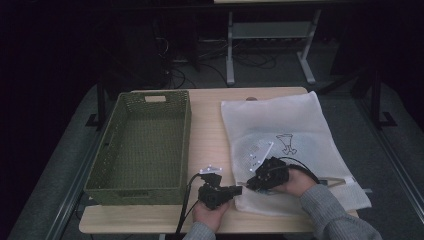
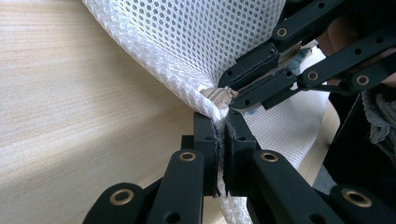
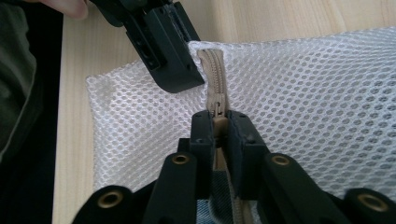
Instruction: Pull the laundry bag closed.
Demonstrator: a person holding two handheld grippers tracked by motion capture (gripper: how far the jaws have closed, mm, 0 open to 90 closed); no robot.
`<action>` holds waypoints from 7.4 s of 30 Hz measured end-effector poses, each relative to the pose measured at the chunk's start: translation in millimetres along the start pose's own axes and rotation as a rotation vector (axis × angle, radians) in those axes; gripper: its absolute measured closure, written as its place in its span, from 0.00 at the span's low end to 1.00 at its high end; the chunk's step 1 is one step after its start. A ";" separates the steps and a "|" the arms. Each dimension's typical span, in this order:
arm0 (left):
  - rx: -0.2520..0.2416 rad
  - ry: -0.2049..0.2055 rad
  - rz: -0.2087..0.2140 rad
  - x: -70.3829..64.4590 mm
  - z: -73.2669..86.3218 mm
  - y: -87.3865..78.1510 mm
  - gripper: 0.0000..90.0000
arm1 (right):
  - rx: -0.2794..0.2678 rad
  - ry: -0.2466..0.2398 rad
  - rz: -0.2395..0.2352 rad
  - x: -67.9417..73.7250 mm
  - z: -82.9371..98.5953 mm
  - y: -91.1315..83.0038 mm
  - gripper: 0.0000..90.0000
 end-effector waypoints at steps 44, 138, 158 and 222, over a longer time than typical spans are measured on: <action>-0.026 -0.017 -0.056 -0.1 -6.7 0.8 0.96 | 0.065 0.011 0.123 16.0 16.7 -30.6 0.97; -0.019 -0.016 -0.075 5.0 1.6 -3.7 0.96 | -0.028 -0.009 0.147 18.7 9.7 -21.8 0.91; -0.025 0.002 -0.116 9.3 3.1 -4.8 0.96 | -0.054 0.084 0.147 18.8 46.6 -46.1 0.90; -0.025 0.028 -0.158 17.0 4.0 -8.1 0.96 | -0.073 0.273 0.233 15.6 142.2 -89.6 0.90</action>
Point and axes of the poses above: each handheld gripper's, and its own axes: y roughly forward along the jaws, z roughly out of its underside, x roughly to its left, the point moved 8 cm from there along y, roughly forward along the jaws, and after that the axes turned 13 degrees about -z, right-handed, at the moved point
